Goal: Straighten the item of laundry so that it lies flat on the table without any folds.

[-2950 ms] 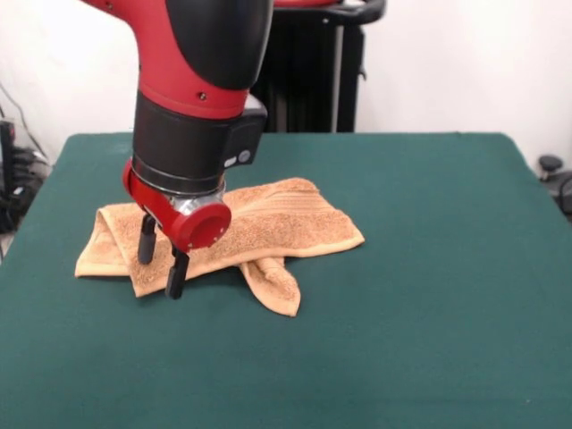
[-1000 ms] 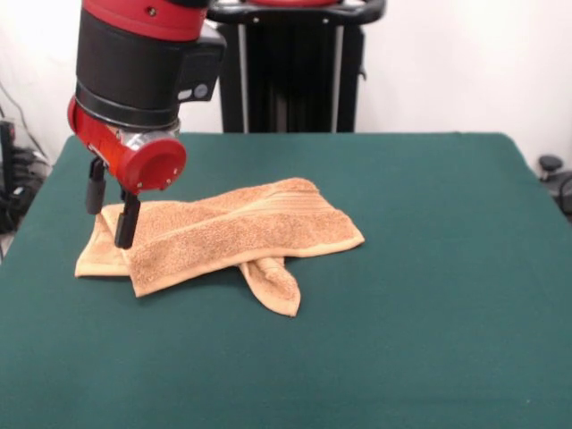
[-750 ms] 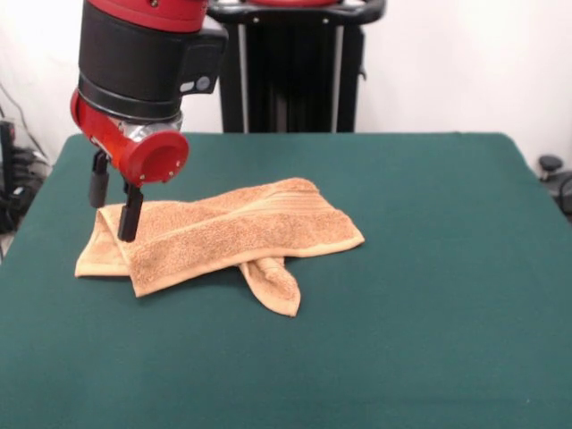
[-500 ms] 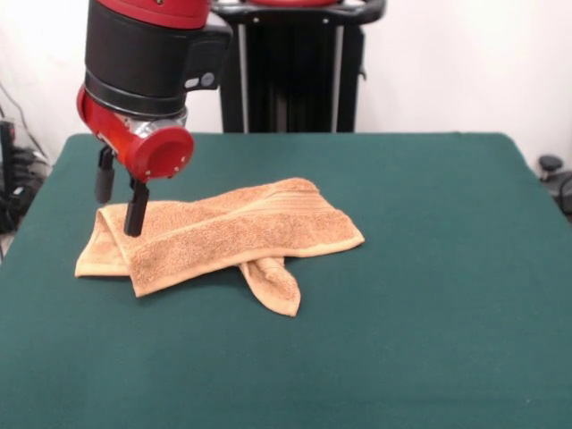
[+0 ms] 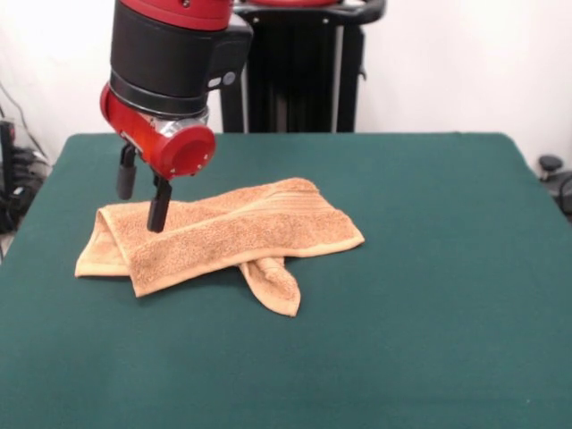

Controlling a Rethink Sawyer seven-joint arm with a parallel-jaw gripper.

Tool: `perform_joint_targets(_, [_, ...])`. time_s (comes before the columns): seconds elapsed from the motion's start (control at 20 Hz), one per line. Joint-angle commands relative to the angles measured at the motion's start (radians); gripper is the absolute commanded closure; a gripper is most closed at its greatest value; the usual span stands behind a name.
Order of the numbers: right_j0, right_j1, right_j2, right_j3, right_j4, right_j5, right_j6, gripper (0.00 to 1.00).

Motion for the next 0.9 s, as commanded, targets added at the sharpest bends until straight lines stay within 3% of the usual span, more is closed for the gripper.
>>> perform_joint_targets(0.05, [0.056, 0.064, 0.124, 0.107, 0.004, 0.069, 0.138, 0.00])
perform_joint_targets(0.4, [0.073, 0.080, 0.109, 0.099, -0.003, 0.079, 0.146, 0.00])
perform_joint_targets(0.9, [0.047, 0.193, 0.107, 0.079, -0.046, -0.068, 0.116, 0.00])
